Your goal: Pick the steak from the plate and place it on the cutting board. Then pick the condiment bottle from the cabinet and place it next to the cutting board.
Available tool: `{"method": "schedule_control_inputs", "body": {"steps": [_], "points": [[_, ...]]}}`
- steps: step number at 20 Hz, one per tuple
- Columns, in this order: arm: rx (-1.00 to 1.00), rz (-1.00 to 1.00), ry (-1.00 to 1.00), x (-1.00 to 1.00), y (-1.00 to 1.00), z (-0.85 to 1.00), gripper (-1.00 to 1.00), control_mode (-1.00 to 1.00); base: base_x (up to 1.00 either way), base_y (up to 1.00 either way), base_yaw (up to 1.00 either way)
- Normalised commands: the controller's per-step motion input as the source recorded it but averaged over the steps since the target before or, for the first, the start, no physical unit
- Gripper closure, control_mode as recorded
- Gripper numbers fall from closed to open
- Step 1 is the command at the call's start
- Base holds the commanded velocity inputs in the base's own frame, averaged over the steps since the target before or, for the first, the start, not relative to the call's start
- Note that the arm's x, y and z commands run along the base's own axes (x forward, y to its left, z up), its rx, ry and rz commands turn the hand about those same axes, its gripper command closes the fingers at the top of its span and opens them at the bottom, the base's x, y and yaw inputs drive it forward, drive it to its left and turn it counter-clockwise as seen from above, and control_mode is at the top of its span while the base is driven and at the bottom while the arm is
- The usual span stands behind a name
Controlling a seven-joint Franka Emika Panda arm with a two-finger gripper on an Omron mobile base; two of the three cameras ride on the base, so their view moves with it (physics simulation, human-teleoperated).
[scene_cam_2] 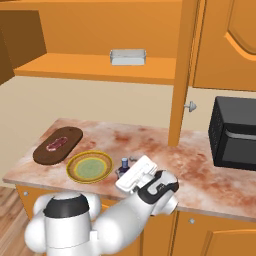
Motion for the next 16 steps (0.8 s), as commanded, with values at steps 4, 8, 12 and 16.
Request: {"method": "schedule_control_inputs", "body": {"steps": [4,8,12,16], "points": [[-0.07,-0.02,-0.06,-0.04,-0.11,0.09,-1.00,-1.00,0.00,0.00,0.00],[-0.05,-0.02,-0.15,-0.10,-0.21,0.04,-1.00,-1.00,0.00,0.00,0.00],[-0.04,-0.01,-0.22,-0.23,-0.21,0.04,-1.00,-1.00,0.00,0.00,0.00],[-0.05,-0.03,-0.29,-0.41,-0.19,0.11,-1.00,-1.00,0.00,0.00,0.00]]}}
